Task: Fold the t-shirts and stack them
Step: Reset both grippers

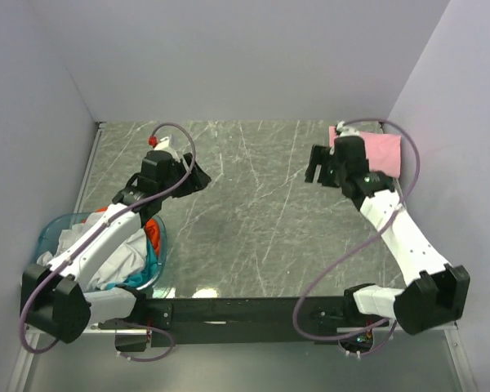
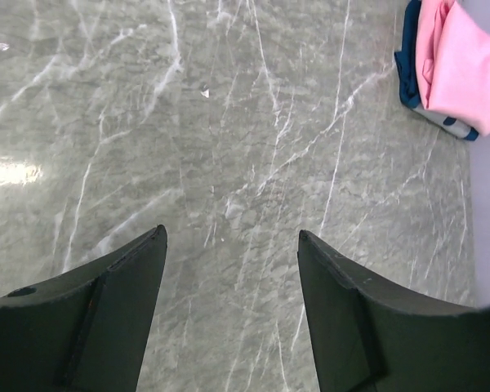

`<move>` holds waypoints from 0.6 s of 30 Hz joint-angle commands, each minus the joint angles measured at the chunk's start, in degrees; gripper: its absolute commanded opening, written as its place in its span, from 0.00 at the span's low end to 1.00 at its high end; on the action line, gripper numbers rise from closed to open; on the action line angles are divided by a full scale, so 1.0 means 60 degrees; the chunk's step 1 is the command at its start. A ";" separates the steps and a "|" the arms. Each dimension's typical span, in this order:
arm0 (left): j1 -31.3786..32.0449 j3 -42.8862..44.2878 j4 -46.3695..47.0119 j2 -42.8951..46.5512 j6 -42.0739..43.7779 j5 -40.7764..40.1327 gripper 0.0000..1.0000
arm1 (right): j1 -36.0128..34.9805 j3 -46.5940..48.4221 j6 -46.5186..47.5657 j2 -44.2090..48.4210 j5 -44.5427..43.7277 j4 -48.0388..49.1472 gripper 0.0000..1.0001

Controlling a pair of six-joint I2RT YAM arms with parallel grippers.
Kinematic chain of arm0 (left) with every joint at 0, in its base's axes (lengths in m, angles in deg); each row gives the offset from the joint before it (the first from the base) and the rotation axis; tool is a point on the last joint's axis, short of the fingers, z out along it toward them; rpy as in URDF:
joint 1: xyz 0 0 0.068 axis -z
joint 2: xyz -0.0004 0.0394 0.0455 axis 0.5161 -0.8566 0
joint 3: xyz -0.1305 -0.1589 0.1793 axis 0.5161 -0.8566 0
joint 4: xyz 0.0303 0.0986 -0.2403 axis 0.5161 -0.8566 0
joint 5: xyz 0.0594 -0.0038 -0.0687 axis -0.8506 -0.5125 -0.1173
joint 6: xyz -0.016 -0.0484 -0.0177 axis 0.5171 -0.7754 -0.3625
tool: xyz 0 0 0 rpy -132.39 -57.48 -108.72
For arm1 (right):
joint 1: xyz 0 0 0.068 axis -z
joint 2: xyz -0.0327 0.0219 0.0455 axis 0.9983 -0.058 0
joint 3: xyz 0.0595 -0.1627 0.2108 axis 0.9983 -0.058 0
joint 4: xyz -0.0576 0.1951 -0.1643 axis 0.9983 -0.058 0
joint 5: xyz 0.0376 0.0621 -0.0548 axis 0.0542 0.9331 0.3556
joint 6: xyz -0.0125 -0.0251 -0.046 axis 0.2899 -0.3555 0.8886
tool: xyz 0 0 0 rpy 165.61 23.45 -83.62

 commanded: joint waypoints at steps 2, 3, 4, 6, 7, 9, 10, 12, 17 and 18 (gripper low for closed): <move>0.0456 -0.0516 0.0173 0.1110 -0.0442 -0.1665 0.71 | -0.0915 -0.1457 -0.1076 0.1184 0.0352 0.0659 0.87; 0.0515 -0.0605 0.0129 0.1271 -0.0486 -0.1785 0.71 | -0.1078 -0.1691 -0.1151 0.1332 0.0338 0.0674 0.87; 0.0545 -0.0780 0.0056 0.1548 -0.0588 -0.1887 0.71 | -0.1239 -0.2114 -0.1210 0.1479 0.0323 0.0732 0.87; 0.0633 -0.0942 -0.0018 0.1828 -0.0691 -0.2150 0.71 | -0.1634 -0.2555 -0.1371 0.1757 0.0236 0.0704 0.87; 0.0633 -0.1059 -0.0149 0.2047 -0.0822 -0.2224 0.71 | -0.1723 -0.2674 -0.1415 0.1816 0.0221 0.0689 0.87; 0.0633 -0.1162 -0.0310 0.2238 -0.0896 -0.2443 0.71 | -0.1884 -0.2937 -0.1561 0.1992 0.0220 0.0674 0.87; 0.0648 -0.1249 -0.0471 0.2399 -0.0998 -0.2517 0.71 | -0.1899 -0.2997 -0.1591 0.2080 0.0206 0.0703 0.86; 0.0648 -0.1352 -0.0574 0.2546 -0.1072 -0.2606 0.71 | -0.1943 -0.3056 -0.1693 0.2110 0.0191 0.0689 0.86; 0.0648 -0.1660 -0.0852 0.3001 -0.1219 -0.2840 0.71 | -0.2017 -0.3041 -0.1781 0.2124 0.0030 0.0660 0.86; 0.0648 -0.1689 -0.0925 0.3103 -0.1248 -0.2884 0.71 | -0.2031 -0.3070 -0.1796 0.2125 0.0001 0.0674 0.86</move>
